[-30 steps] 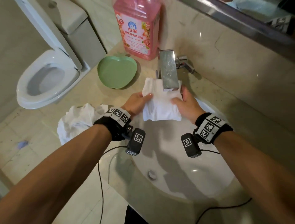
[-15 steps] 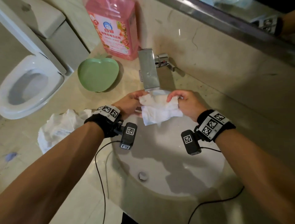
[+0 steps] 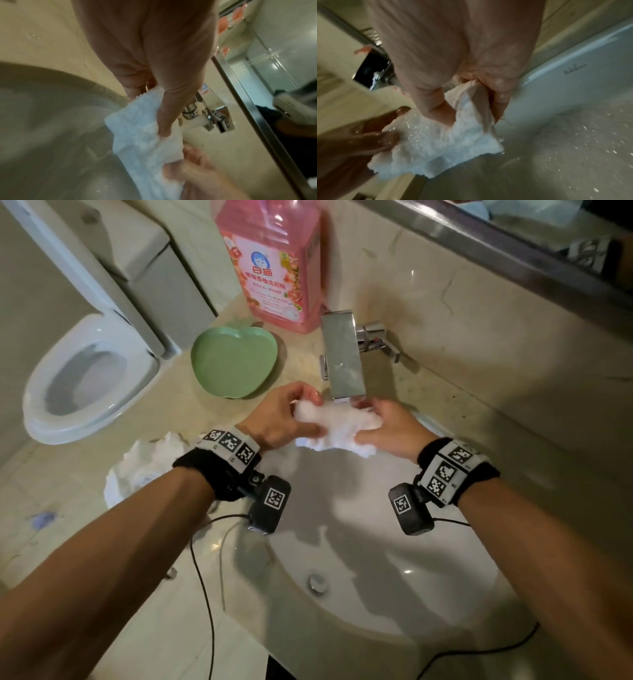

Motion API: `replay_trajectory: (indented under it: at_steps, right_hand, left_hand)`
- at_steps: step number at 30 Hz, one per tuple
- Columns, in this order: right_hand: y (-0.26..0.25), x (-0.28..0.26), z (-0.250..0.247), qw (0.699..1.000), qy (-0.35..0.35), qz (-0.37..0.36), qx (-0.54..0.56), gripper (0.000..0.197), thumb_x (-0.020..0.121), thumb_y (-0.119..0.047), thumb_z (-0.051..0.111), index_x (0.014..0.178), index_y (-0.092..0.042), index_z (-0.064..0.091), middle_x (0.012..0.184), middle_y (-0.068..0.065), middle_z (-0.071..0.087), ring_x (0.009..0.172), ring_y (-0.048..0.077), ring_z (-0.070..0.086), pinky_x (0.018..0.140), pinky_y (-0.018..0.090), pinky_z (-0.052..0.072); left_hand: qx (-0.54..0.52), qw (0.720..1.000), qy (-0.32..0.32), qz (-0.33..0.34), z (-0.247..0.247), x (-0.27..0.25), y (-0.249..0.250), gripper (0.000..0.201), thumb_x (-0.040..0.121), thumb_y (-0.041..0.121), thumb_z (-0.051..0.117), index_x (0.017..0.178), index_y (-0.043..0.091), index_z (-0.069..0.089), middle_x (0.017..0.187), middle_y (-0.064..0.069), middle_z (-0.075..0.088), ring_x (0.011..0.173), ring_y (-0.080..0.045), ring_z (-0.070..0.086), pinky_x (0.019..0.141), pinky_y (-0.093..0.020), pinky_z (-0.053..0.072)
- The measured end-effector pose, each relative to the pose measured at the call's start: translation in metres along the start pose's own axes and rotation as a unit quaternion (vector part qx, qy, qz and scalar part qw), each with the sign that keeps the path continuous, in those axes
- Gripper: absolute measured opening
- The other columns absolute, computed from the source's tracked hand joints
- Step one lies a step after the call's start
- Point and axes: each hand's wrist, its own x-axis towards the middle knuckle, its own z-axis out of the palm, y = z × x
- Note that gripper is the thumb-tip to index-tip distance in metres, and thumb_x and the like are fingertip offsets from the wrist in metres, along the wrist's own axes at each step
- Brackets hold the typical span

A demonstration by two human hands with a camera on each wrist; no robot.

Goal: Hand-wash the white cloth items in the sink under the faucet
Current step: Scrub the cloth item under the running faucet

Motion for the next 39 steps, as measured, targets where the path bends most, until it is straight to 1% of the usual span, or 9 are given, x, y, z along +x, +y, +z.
replay_trajectory:
  at_steps: [4,8,12,15,20,23,27,32,39]
  right_hand:
    - [-0.011,0.009,0.012,0.987,0.035,-0.052,-0.146,0.025,0.079,-0.009,0.068,0.104,-0.007,0.072,0.095,0.007,0.071,0.089,0.023,0.066,0.081,0.030,0.052]
    - [-0.026,0.003,0.019,0.967,0.087,-0.158,-0.182,0.030,0.073,-0.003,0.072,0.102,-0.007,0.078,0.089,0.001,0.073,0.075,0.002,0.059,0.066,-0.003,0.035]
    - [-0.029,-0.005,0.013,0.956,0.129,-0.147,-0.219,0.024,0.073,-0.006,0.072,0.097,0.000,0.073,0.089,0.010,0.066,0.084,0.028,0.064,0.072,0.033,0.051]
    - [-0.020,-0.008,0.001,0.961,0.120,-0.129,-0.211,0.025,0.072,-0.007,0.079,0.092,-0.010,0.065,0.091,0.005,0.056,0.085,0.028,0.059,0.068,0.029,0.040]
    - [-0.003,-0.010,-0.012,0.997,0.028,-0.006,-0.070,0.070,0.062,-0.015,0.089,0.119,-0.020,0.048,0.120,0.001,0.053,0.109,0.023,0.060,0.089,0.034,0.053]
    - [0.003,-0.007,-0.008,0.996,-0.011,0.063,0.060,0.102,0.051,-0.029,0.092,0.135,-0.037,0.035,0.132,-0.002,0.051,0.119,0.017,0.056,0.081,0.038,0.060]
    - [-0.002,0.006,0.004,0.997,-0.031,0.035,-0.061,0.071,0.055,-0.037,0.080,0.121,-0.033,0.053,0.111,-0.009,0.064,0.104,0.017,0.065,0.061,0.028,0.056]
    - [-0.011,0.015,0.017,0.978,0.005,-0.026,-0.205,0.053,0.071,-0.034,0.075,0.122,-0.027,0.063,0.118,-0.004,0.068,0.110,0.019,0.062,0.094,0.035,0.052]
    - [-0.006,0.011,0.008,0.957,0.021,-0.011,-0.288,0.056,0.068,-0.044,0.083,0.117,-0.023,0.065,0.109,-0.001,0.069,0.100,0.021,0.063,0.079,0.030,0.048]
  left_hand:
    - [0.141,0.987,-0.057,-0.051,-0.004,-0.004,0.001,0.077,0.063,0.019,0.090,0.127,0.022,0.046,0.111,0.006,0.057,0.103,-0.017,0.058,0.089,-0.029,0.048]
    - [0.191,0.961,-0.121,-0.162,0.011,0.010,0.000,0.076,0.064,0.039,0.088,0.128,0.023,0.051,0.113,0.006,0.062,0.102,-0.016,0.061,0.084,-0.027,0.046]
    - [0.260,0.955,-0.128,-0.069,0.033,0.022,0.009,0.033,0.076,0.021,0.074,0.106,0.022,0.060,0.102,0.002,0.063,0.107,-0.024,0.061,0.079,-0.023,0.047]
    - [0.321,0.934,-0.155,-0.020,0.043,0.033,0.012,0.057,0.082,0.021,0.069,0.135,0.017,0.051,0.132,-0.008,0.056,0.121,-0.028,0.054,0.103,-0.035,0.043]
    - [0.336,0.935,-0.109,0.034,0.056,0.039,0.015,0.037,0.091,0.034,0.057,0.123,0.014,0.061,0.122,-0.014,0.064,0.112,-0.033,0.059,0.101,-0.041,0.047]
    - [0.341,0.932,-0.069,0.101,0.053,0.036,0.017,0.040,0.089,0.028,0.064,0.127,0.017,0.059,0.126,-0.010,0.063,0.116,-0.028,0.059,0.100,-0.039,0.048]
    - [0.440,0.891,-0.090,0.068,0.047,0.028,0.015,0.066,0.077,0.028,0.069,0.139,0.022,0.046,0.135,-0.007,0.053,0.119,-0.025,0.054,0.096,-0.036,0.051]
    - [0.502,0.862,-0.029,-0.059,0.044,0.024,0.017,0.046,0.076,0.033,0.069,0.115,0.011,0.057,0.099,-0.008,0.067,0.076,-0.025,0.058,0.064,-0.032,0.046]
    - [0.483,0.871,-0.090,-0.017,0.058,0.035,0.016,0.038,0.091,0.032,0.055,0.122,0.010,0.059,0.118,-0.012,0.063,0.106,-0.031,0.060,0.088,-0.039,0.049]
